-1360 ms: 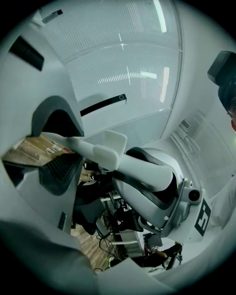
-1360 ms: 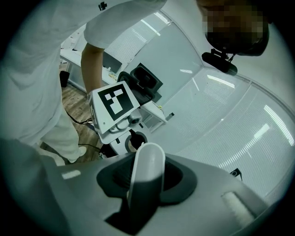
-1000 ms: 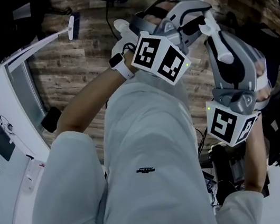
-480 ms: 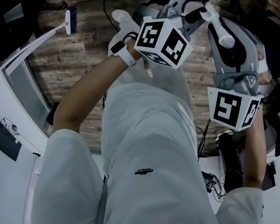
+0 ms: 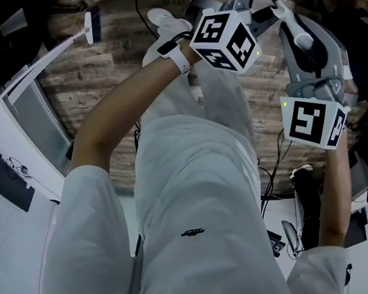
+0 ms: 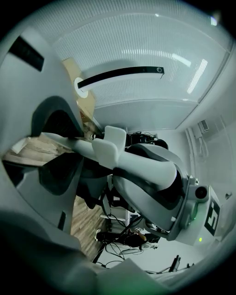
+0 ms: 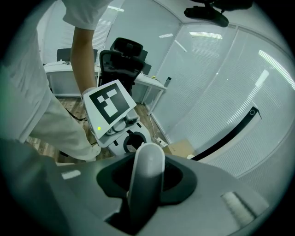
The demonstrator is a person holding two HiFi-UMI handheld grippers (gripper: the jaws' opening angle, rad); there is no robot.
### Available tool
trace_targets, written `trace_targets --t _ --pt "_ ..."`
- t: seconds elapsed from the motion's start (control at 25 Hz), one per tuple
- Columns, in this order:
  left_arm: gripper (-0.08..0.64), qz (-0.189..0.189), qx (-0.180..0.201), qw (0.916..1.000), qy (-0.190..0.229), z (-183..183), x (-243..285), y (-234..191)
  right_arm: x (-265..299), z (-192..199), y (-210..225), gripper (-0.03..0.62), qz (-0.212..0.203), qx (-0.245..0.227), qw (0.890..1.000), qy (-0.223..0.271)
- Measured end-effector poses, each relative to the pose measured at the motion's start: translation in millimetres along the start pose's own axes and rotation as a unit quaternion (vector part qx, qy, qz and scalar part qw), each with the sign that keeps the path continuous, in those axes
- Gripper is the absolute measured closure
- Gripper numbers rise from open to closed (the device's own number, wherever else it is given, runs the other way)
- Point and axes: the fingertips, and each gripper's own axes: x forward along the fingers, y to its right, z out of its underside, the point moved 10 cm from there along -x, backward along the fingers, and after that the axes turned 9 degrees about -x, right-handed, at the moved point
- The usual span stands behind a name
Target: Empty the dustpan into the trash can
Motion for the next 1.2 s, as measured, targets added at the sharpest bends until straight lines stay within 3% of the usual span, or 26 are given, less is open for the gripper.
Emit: trace_targets --t 0.32,0.64,1.2 --pt "0.443 0.007 -0.045 0.9989 -0.007 22 32 -11 31 20 6 0.471 -0.008 0.029 0.999 -0.025" --pt "0.444 0.005 -0.054 0.9982 -0.025 35 38 -15 46 38 5 0.472 0.013 0.086 0.996 -0.034" --pt "0.552 -0.094 -0.105 0.9896 -0.032 38 -13 -48 51 74 25 0.474 0.050 0.275 0.954 -0.109"
